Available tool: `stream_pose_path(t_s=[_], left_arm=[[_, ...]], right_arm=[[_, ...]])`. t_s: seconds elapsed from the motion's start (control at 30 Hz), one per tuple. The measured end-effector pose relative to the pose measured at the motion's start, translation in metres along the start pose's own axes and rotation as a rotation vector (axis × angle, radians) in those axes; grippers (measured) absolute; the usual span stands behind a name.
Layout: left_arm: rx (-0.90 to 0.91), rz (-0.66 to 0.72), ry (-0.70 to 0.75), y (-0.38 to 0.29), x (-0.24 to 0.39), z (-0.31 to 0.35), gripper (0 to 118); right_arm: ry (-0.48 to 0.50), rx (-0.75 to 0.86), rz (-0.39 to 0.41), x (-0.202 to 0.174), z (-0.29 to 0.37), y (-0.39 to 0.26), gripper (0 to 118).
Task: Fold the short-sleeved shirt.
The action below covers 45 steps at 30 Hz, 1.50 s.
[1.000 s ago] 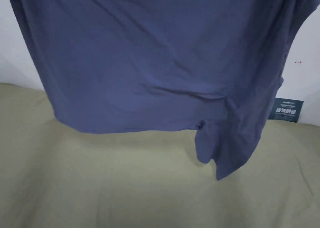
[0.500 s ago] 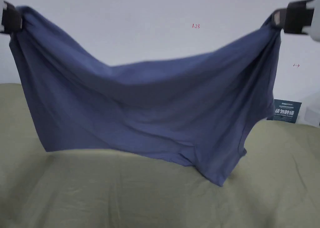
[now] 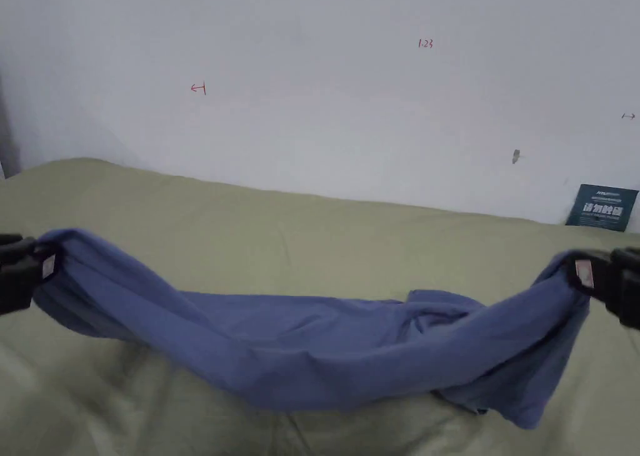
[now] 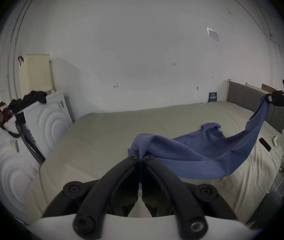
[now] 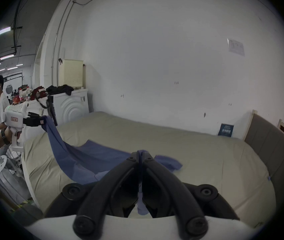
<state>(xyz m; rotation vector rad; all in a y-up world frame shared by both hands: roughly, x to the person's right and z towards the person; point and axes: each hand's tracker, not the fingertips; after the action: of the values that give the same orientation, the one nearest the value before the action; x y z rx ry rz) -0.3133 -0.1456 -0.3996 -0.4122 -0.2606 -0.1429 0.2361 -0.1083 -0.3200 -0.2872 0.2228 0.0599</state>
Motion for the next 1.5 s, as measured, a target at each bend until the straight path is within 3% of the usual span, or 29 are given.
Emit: stream_pose_path(t_s=[0.23,0.5,0.67,0.73,0.8,0.83,0.87,0.9,0.93,0.97,1.03,1.13,1.2,1.37,1.4,1.43,1.5], left_arm=[[-0.083,0.050,-0.057,-0.079,-0.007,0.023,0],[-0.256,0.134,-0.071,-0.149,-0.019,0.033,0],[-0.296,0.125,-0.091,-0.176,-0.017,0.038,1],[-0.309,0.121,-0.099,-0.183,-0.018,0.037,5],[-0.325,0.132,-0.099,-0.189,-0.020,0.034,20],[-0.347,0.147,-0.082,-0.192,-0.022,0.032,28],[-0.354,0.160,-0.058,-0.196,-0.025,0.032,51],[-0.356,0.189,-0.037,-0.200,-0.031,0.033,71],[-0.372,0.226,-0.003,-0.203,-0.036,0.035,76],[-0.378,0.269,0.033,-0.205,-0.040,0.038,77],[-0.352,0.364,0.083,-0.206,-0.052,0.054,77],[-0.318,0.413,0.132,-0.190,-0.050,0.077,77],[-0.288,0.387,0.138,-0.171,-0.034,0.089,77],[-0.241,0.215,0.121,-0.126,0.035,0.107,76],[-0.251,0.172,0.102,-0.121,0.050,0.110,74],[-0.245,0.129,0.101,-0.117,0.065,0.115,66],[-0.259,0.072,0.111,-0.120,0.083,0.117,0]], right_arm=[[0.055,-0.103,-0.057,-0.028,0.031,-0.063,3],[0.010,-0.328,-0.190,-0.036,0.046,-0.139,3],[-0.016,-0.410,-0.213,-0.036,0.056,-0.171,3],[-0.034,-0.436,-0.218,-0.036,0.057,-0.177,3],[-0.046,-0.435,-0.227,-0.033,0.057,-0.180,5],[-0.060,-0.426,-0.235,-0.031,0.055,-0.181,9],[-0.071,-0.421,-0.238,-0.030,0.054,-0.181,30],[-0.092,-0.422,-0.245,-0.028,0.052,-0.180,62],[-0.137,-0.435,-0.270,-0.025,0.052,-0.179,94],[-0.151,-0.454,-0.295,-0.023,0.050,-0.178,107],[-0.158,-0.440,-0.335,-0.019,0.055,-0.176,105],[-0.215,-0.407,-0.274,-0.026,0.067,-0.164,105],[-0.221,-0.395,-0.249,-0.036,0.070,-0.155,105],[-0.254,-0.326,-0.278,-0.082,0.074,-0.137,104],[-0.242,-0.322,-0.284,-0.094,0.076,-0.134,97],[-0.227,-0.317,-0.289,-0.108,0.079,-0.132,83],[-0.215,-0.354,-0.258,-0.134,0.083,-0.133,12]])
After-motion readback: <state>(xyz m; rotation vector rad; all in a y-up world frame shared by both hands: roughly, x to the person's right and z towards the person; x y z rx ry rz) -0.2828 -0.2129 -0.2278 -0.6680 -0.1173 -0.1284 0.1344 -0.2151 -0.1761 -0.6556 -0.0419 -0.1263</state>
